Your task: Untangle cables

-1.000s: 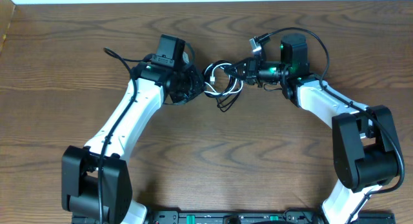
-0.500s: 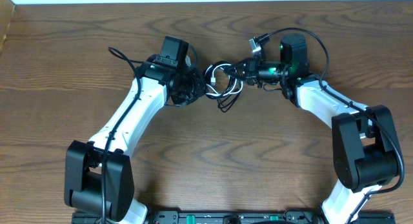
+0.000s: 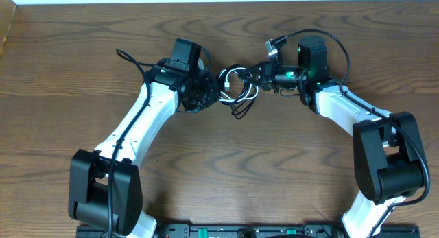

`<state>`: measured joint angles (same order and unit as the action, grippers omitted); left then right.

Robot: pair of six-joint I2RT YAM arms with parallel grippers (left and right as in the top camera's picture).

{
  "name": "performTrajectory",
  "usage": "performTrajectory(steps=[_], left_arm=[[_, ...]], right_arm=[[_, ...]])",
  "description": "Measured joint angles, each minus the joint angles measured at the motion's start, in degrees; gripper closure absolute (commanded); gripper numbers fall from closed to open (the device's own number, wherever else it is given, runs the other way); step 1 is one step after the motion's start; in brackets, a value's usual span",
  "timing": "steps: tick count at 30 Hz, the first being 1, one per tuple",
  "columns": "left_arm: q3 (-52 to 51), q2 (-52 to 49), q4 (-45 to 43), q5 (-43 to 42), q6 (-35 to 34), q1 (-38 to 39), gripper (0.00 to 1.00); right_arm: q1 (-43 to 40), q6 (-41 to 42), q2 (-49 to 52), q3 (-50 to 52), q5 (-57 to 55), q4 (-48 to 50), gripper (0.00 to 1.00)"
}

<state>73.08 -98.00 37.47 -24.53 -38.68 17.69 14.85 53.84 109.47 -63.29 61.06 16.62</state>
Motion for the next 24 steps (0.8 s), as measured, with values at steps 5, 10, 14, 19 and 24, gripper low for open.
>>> performTrajectory(steps=[5,10,14,19,24], left_arm=[[0.00,0.02,1.57,0.55,1.46,-0.59,0.92],[0.00,0.02,2.03,1.81,1.66,-2.12,0.92],[0.00,0.02,2.10,2.38,1.66,-2.58,0.84],[-0.04,0.02,1.03,3.87,1.36,-2.73,0.69],[-0.11,0.02,-0.07,4.72,-0.15,-3.48,0.69]], right_arm=[[0.00,0.00,0.00,0.00,0.02,0.00,0.99],[0.00,0.09,0.00,0.00,0.02,0.04,0.99],[0.00,0.26,0.00,0.00,0.04,0.04,0.99],[0.00,0.59,0.00,0.00,0.00,0.09,0.99],[-0.04,0.63,0.00,0.00,0.02,0.15,0.99]])
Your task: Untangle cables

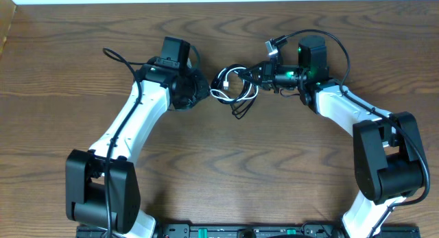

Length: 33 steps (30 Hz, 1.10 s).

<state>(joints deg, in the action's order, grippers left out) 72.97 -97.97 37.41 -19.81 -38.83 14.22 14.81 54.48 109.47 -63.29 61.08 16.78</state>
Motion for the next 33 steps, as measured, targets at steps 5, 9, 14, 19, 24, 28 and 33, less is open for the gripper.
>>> performTrajectory(steps=[5,9,14,19,24,28,33], left_arm=[[-0.07,-0.02,-1.86,0.55,-1.16,-0.04,0.68],[-0.13,-0.02,-3.10,0.70,-1.68,-0.28,0.68],[-0.15,-0.07,-3.39,0.72,-1.75,-0.24,0.68],[-0.20,-0.31,-4.42,1.11,-1.90,0.17,0.68],[-0.22,-1.29,-5.46,1.75,-1.90,1.55,0.68],[-0.22,-2.05,-5.92,1.73,-1.92,2.75,0.77],[-0.24,-2.12,-3.17,1.57,-1.99,3.63,0.81]], right_arm=[[-0.02,0.00,0.00,0.00,-0.07,0.00,0.99],[-0.02,0.00,0.00,0.00,-0.28,0.04,0.99],[-0.02,0.00,0.00,0.00,-0.37,0.04,0.99],[-0.07,0.00,0.00,0.00,-0.50,0.04,0.99],[-0.17,0.00,0.00,0.00,-0.70,0.04,0.99],[-0.22,0.00,0.00,0.00,-0.74,0.02,0.99],[-0.17,0.00,0.00,0.00,-0.66,0.00,0.99]])
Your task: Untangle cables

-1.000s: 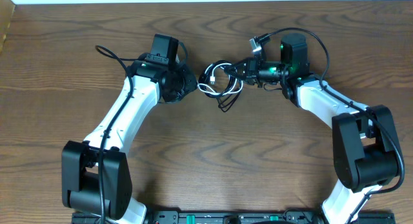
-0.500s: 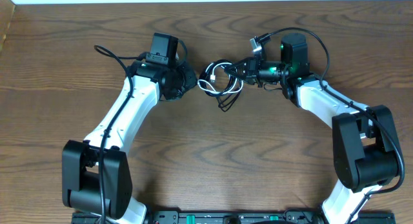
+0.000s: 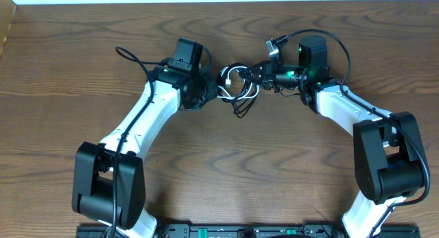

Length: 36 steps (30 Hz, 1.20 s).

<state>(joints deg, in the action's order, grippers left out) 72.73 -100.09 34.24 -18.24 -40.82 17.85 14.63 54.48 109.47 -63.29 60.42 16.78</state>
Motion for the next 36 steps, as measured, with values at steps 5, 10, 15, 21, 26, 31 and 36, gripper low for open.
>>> performTrajectory(steps=[5,10,15,21,26,31,36], left_arm=[[-0.02,0.00,2.75,-0.09,0.42,0.00,0.80],[-0.02,0.00,3.69,-0.11,0.57,0.00,0.79],[-0.02,0.00,3.72,-1.05,0.33,0.00,0.74],[-0.02,0.00,4.20,-4.00,-0.11,0.00,0.72],[-0.02,0.00,4.31,-4.63,-4.13,0.00,0.72],[-0.02,0.00,4.44,-5.70,-10.49,0.00,0.72],[-0.02,0.00,4.83,-7.23,-14.84,-0.04,0.72]], right_arm=[[0.17,0.00,0.00,0.00,0.26,0.02,0.99],[0.17,0.00,0.00,0.00,0.42,0.00,0.99],[0.17,0.00,0.00,0.00,0.44,0.00,0.99],[0.15,0.00,0.00,0.00,0.42,0.00,0.99],[0.15,0.00,0.00,0.00,0.42,0.00,0.99],[0.15,0.00,0.00,0.00,0.39,0.02,0.99],[0.13,0.00,0.00,0.00,0.39,0.04,0.99]])
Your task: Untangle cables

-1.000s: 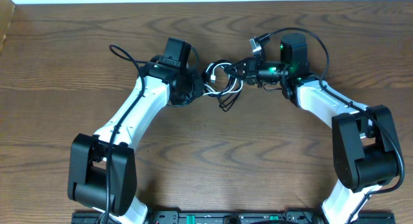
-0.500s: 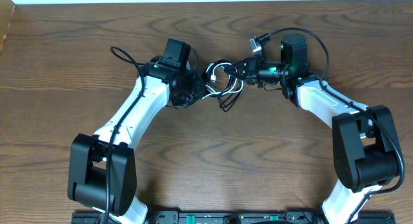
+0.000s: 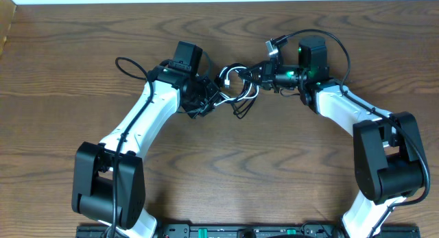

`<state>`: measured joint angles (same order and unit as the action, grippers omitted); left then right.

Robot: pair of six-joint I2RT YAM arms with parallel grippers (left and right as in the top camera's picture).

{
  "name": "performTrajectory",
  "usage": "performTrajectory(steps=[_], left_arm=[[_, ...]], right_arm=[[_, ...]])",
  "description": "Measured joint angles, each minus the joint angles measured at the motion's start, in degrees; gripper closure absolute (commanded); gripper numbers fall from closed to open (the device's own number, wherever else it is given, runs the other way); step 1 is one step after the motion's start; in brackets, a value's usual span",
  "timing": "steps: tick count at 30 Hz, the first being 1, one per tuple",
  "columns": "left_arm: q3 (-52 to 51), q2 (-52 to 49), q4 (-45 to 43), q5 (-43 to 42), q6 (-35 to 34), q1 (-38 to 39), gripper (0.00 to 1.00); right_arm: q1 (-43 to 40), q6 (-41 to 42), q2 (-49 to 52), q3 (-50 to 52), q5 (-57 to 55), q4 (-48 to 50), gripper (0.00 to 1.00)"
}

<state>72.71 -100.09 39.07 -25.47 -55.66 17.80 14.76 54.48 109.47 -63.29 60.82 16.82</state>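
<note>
A small tangle of white and black cables (image 3: 237,89) lies on the wooden table between my two arms. At the tangle's left edge my left gripper (image 3: 210,99) is turned down and to the left, and a white strand (image 3: 219,94) runs from the knot into its fingers. Its jaws look shut on that strand. From the right, my right gripper (image 3: 259,76) is shut on the tangle's upper right end. A black loop (image 3: 240,111) hangs out below the knot.
The left arm's own black cable loops out over the table (image 3: 127,62) at upper left. The right arm's cable arcs above its wrist (image 3: 336,46). A pale wall edge runs along the far side of the table.
My left gripper has shifted slightly down and to the left from the tangle's edge, with a white strand drawn out after it. The right gripper and arm have not moved.
At first my left gripper was against the tangle's left side while the right held the other end. Then the left stood clear, further left. Later it was back at the tangle, and now it sits lower left with a white strand stretched to it.
</note>
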Motion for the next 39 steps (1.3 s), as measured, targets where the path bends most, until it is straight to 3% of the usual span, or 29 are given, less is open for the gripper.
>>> performTrajectory(steps=[12,14,16,23,30,39], left_arm=[[0.00,0.00,1.95,-1.46,-12.35,0.00,0.73],[0.00,0.00,2.51,-1.66,-14.51,0.00,0.80],[0.00,0.00,2.54,-1.68,-16.06,0.00,0.92],[0.00,0.00,3.85,-1.60,-17.84,0.00,0.93],[0.00,0.00,4.07,-1.38,-11.69,0.00,0.92],[0.00,0.00,3.50,-1.36,5.14,0.00,0.92]], right_arm=[[0.04,0.00,0.00,0.00,0.11,-0.07,0.99],[0.04,0.00,0.00,0.00,0.20,-0.07,0.99],[0.04,0.00,0.00,0.00,0.28,-0.04,0.99],[0.04,0.00,0.00,0.00,0.52,-0.07,0.99],[0.04,0.00,0.00,0.00,0.66,-0.07,0.99],[0.04,0.00,0.00,0.00,0.92,-0.09,0.99]])
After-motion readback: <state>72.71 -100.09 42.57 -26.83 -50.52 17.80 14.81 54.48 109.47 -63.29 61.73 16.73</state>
